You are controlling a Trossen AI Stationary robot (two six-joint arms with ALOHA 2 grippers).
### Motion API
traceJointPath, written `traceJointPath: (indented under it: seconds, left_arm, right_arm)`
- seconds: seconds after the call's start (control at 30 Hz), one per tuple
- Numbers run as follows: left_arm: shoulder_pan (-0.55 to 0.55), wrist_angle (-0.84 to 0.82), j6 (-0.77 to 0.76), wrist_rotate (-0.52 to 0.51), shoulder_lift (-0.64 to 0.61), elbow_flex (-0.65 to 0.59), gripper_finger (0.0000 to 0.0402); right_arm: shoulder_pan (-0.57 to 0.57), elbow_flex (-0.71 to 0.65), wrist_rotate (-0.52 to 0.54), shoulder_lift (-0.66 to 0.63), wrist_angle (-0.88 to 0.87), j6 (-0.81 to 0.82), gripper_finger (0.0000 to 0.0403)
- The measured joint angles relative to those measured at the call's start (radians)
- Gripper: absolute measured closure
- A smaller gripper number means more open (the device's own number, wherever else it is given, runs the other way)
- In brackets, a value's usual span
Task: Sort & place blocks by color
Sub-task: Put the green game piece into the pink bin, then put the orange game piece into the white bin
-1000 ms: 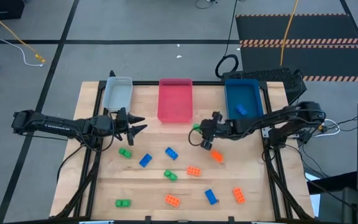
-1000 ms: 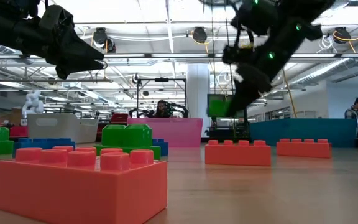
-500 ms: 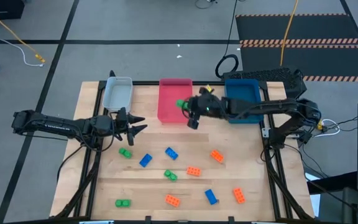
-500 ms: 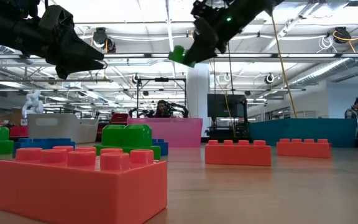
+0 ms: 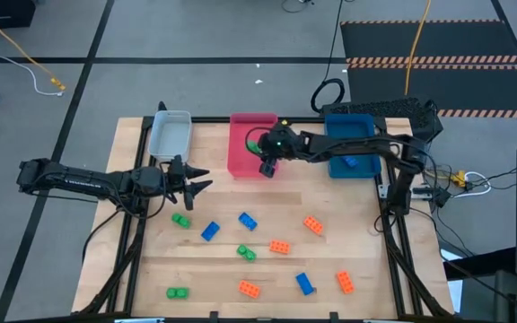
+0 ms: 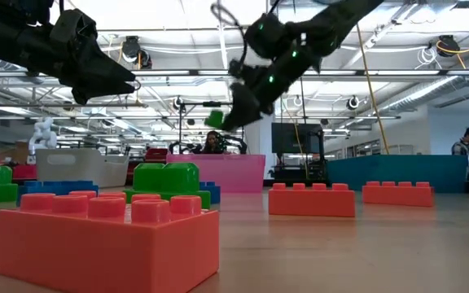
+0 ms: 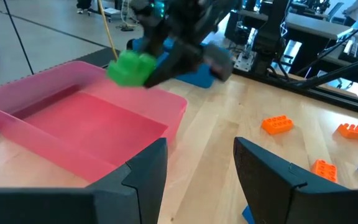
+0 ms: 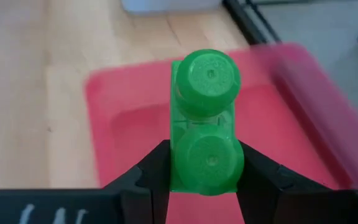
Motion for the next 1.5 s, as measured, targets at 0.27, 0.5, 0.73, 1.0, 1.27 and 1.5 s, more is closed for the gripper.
traceJointPath:
  seconds: [0.27, 0.5, 0.73, 1.0, 1.27, 1.5]
  left_arm:
    - [0.000, -0.007, -0.001, 0.000, 0.000, 0.000, 0.0215]
    - [0.000, -0.030, -0.007, -0.001, 0.000, 0.000, 0.0215]
    - [0.000, -0.029, -0.007, -0.001, 0.000, 0.000, 0.0215]
    - [0.000, -0.029, -0.007, -0.001, 0.000, 0.000, 0.0215]
    - [0.000, -0.029, -0.005, -0.001, 0.000, 0.000, 0.0215]
    - [0.000, -0.030, -0.003, -0.001, 0.000, 0.000, 0.0215]
  right_arm:
    - [-0.026, 0.004, 0.000, 0.060, -0.003, 0.000, 0.0274]
    - [-0.025, 0.004, 0.000, 0.063, -0.004, 0.021, 0.0274]
    - [-0.022, 0.004, 0.003, 0.062, -0.005, 0.024, 0.0234]
    - [-0.008, 0.004, 0.010, 0.062, -0.004, 0.025, 0.0154]
    - [-0.007, 0.002, 0.013, 0.023, -0.007, 0.016, 0.0119]
    - [0.028, 0.002, 0.013, -0.120, -0.045, -0.010, 0.0118]
